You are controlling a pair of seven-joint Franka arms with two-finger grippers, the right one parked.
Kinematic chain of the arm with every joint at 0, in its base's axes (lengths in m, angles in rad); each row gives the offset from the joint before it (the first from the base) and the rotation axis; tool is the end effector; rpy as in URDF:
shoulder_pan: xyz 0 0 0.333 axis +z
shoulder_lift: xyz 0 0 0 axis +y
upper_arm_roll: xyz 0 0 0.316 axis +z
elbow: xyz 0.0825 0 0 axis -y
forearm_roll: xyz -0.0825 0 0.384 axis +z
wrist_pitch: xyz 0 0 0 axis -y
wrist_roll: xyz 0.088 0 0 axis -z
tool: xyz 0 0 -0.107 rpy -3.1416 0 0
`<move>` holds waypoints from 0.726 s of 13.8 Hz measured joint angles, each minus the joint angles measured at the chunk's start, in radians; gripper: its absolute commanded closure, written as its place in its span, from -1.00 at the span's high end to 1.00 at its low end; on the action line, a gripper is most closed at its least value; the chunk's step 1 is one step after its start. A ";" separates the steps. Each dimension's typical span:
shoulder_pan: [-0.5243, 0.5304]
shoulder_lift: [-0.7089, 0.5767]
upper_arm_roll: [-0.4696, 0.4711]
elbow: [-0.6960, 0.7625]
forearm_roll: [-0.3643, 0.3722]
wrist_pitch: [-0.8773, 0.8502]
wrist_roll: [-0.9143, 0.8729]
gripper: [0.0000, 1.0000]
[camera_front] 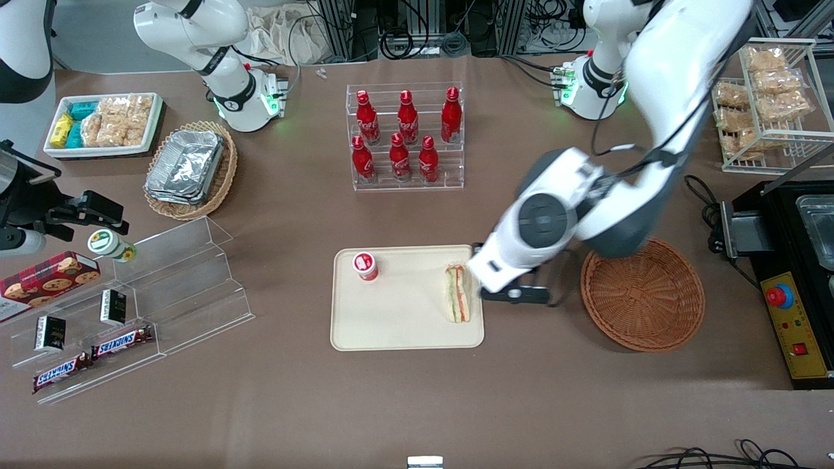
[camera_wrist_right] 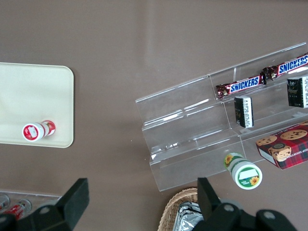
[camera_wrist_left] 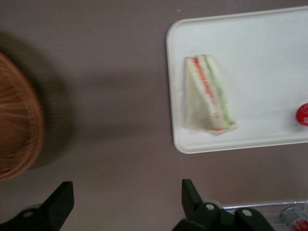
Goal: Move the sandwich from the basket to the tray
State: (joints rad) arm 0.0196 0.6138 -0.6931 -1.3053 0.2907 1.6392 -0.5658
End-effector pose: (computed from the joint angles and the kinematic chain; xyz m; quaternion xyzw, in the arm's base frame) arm 0.6129 -0.3163 0.4294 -0.9953 0.0418 0.0869 0.0035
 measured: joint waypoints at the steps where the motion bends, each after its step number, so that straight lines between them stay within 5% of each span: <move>1: 0.031 -0.034 0.000 0.000 -0.005 -0.037 0.037 0.98; 10: 0.288 -0.269 0.010 -0.001 -0.025 -0.236 0.421 0.99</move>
State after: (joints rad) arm 0.3075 0.3449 -0.6830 -1.3067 0.2661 1.4034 -0.1447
